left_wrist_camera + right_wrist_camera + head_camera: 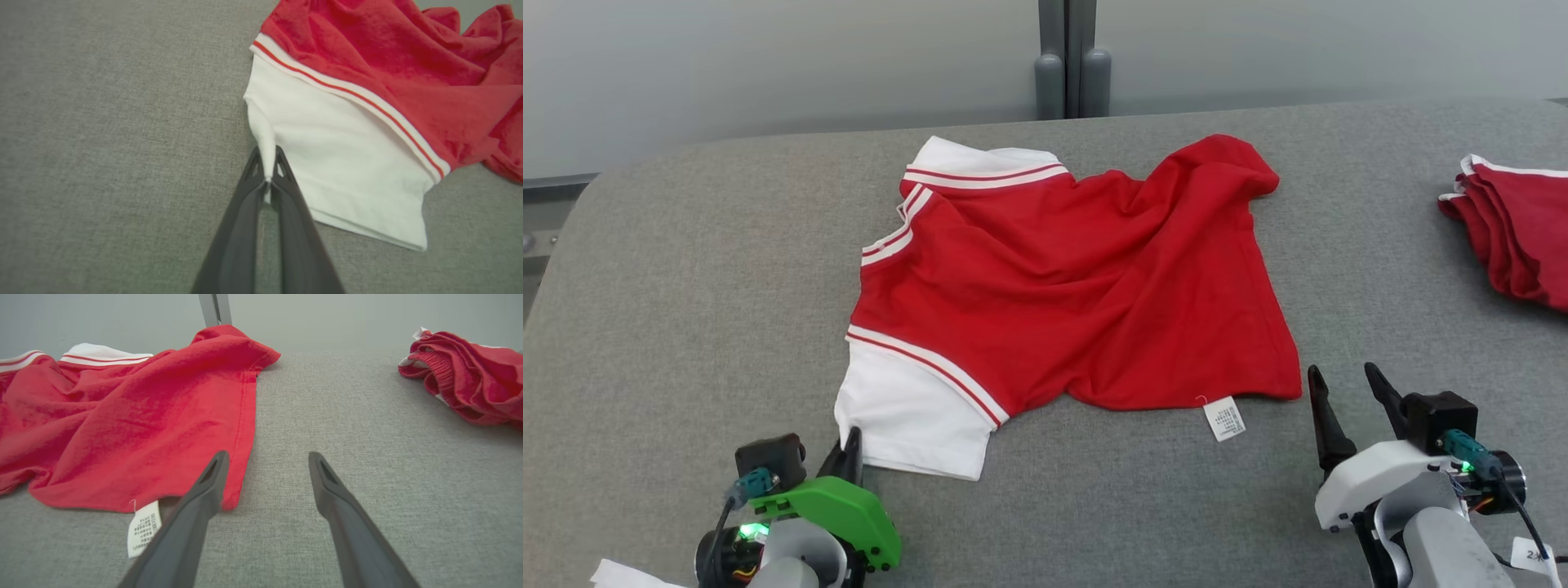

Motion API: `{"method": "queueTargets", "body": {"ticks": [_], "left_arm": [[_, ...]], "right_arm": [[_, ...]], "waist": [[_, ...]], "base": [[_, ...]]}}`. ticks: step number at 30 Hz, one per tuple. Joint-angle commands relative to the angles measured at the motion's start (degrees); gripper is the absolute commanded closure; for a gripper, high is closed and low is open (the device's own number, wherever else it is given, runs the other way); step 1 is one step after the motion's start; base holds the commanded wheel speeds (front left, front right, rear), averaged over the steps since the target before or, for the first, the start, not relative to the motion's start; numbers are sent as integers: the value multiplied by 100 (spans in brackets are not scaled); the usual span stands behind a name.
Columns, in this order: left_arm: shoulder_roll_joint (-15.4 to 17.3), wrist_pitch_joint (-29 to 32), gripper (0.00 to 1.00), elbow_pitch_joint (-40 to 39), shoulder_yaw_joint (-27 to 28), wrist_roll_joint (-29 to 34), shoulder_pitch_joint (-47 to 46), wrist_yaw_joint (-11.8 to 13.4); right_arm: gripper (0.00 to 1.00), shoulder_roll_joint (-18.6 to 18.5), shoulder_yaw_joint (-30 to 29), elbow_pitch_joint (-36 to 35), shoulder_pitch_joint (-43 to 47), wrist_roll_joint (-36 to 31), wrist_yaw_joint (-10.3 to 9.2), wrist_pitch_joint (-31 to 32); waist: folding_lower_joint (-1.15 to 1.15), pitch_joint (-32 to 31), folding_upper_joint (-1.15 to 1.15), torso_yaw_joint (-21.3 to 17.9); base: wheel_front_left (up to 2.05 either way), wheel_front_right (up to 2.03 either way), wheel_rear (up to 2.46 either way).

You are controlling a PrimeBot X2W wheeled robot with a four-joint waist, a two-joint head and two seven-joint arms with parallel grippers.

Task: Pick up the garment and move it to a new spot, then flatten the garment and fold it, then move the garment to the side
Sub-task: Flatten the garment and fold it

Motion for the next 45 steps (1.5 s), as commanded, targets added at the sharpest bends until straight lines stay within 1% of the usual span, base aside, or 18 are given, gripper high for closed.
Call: {"method": "queueTargets", "body": {"ticks": [1, 10, 11, 12, 13, 14, 15, 18, 21, 25, 27, 28, 30, 31, 35, 39, 45], "left_arm": [[27, -63, 100, -102, 14, 24, 76, 42], [36, -117, 100, -627, -11, -36, 229, 132], [44, -111, 100, -664, -13, -39, 255, 139], [53, -113, 100, -700, -16, -43, 276, 145], [64, -126, 100, -745, -13, -54, 297, 150], [71, -132, 100, -773, -11, -63, 308, 155], [84, -139, 100, -818, -14, -66, 324, 154], [101, -166, 100, -939, -14, -86, 370, 138], [98, -200, 100, -1062, -22, -128, 357, 103], [74, -267, 100, -1237, 1, -226, 280, 35], [46, -321, 100, -1369, 64, -373, 204, -23], [21, -364, 100, -1478, 117, -542, 155, -70], [4, -408, 100, -1677, 182, -680, 65, -130], [13, -423, 100, -1778, 204, -738, 11, -151], [160, -457, 100, -2360, 328, -870, -313, -217], [390, -405, 100, -3110, 422, -709, -706, -130], [795, 35, 100, -4436, 423, -344, -1392, 36]], "right_arm": [[0, -14, 25, 216, -161, -54, -12, -24], [0, -17, 415, 1623, -810, -196, -12, 164], [6, -18, 460, 1714, -836, -180, -12, 188], [51, -17, 520, 1797, -853, -168, -12, 207], [63, -17, 584, 1878, -877, -130, -12, 212], [84, -17, 637, 1932, -888, -104, -12, 218], [99, -14, 709, 2001, -902, -75, -11, 242], [100, -16, 817, 2131, -963, 28, -11, 231], [100, -24, 803, 2148, -1080, 176, -11, 137], [100, -18, 683, 1949, -1239, 407, -12, 19], [100, -18, 627, 1742, -1304, 484, -12, -14], [100, -16, 628, 1550, -1357, 529, -11, -20], [100, -29, 466, 1069, -1411, 309, -12, -20], [100, -28, 378, 847, -1404, 302, -11, -18], [100, -17, 135, -90, -1444, 115, -12, -21], [100, -19, -38, -974, -1500, -126, -11, -3], [100, -48, -147, -2635, -1467, -329, -12, 585]], "waist": [[0, 22, 0, 74], [0, 29, 0, 300], [0, 24, 0, 311], [0, 20, 0, 318], [0, 14, 0, 323], [0, 9, 0, 324], [0, 1, 0, 321], [0, -26, 0, 294], [0, -54, 0, 258], [0, -115, 0, 199], [0, -159, 0, 167], [0, -182, 0, 148], [0, -230, 0, 96], [0, -254, 0, 75], [0, -381, 0, -17], [0, -516, 0, -93], [0, -658, 0, -222]], "base": [[0, 0, 0], [0, 0, 0], [0, 0, 0], [0, 0, 0], [0, 0, 0], [0, 0, 0], [0, 0, 0], [0, 0, 0], [0, 0, 0], [0, 0, 0], [0, 0, 0], [0, 0, 0], [0, 0, 0], [0, 0, 0], [0, 0, 0], [0, 0, 0], [0, 0, 0]]}}
